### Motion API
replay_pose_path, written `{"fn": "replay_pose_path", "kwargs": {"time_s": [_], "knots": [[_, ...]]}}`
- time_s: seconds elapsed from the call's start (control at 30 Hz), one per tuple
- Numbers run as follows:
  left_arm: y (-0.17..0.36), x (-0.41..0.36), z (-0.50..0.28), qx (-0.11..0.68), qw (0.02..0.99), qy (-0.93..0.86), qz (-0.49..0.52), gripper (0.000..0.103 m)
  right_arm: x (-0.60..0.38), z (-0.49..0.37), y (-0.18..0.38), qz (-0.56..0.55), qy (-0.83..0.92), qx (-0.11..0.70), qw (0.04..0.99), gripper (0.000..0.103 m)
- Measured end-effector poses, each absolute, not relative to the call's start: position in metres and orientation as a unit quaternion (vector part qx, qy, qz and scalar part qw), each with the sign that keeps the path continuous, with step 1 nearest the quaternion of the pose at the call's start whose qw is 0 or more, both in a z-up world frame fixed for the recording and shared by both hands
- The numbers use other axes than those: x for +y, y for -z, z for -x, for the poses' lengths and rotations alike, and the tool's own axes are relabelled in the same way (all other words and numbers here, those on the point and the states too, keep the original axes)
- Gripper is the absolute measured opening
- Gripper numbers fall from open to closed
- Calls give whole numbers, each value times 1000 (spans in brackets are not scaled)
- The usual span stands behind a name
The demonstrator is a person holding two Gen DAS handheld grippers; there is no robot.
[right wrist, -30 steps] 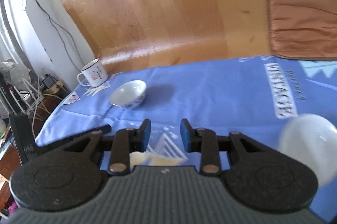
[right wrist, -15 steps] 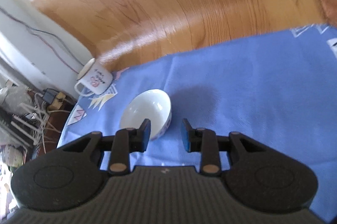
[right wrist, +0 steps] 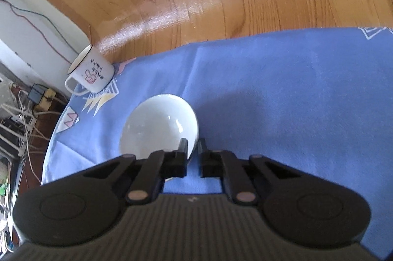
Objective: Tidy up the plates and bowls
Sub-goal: 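Grasp the bowl rim with the right gripper and lift it, then carry the bowl with the right gripper to the nested bowls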
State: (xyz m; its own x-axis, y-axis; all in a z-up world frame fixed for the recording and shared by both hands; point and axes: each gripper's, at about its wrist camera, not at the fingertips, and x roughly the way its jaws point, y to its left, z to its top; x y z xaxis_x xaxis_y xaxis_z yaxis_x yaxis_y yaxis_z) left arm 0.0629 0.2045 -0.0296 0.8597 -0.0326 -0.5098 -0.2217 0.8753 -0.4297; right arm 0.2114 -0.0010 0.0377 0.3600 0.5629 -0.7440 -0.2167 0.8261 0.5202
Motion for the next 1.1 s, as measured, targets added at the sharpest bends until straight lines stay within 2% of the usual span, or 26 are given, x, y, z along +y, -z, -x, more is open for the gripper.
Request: {"fn": "replay_pose_path", "kwargs": {"time_s": [0.33, 0.6, 0.83, 1.1], "knots": [[28, 199, -62, 256, 938, -37, 231, 29, -56, -170, -52, -169, -253, 526, 794, 7], [25, 172, -65, 269, 947, 14, 173, 29, -120, -106, -60, -182, -257, 546, 776, 8], [16, 153, -55, 303, 929, 78, 200, 29, -145, -77, -58, -195, -245, 546, 777, 7], [-3, 107, -36, 335, 925, 116, 134, 29, -150, -57, -62, -183, -248, 484, 819, 19]]}}
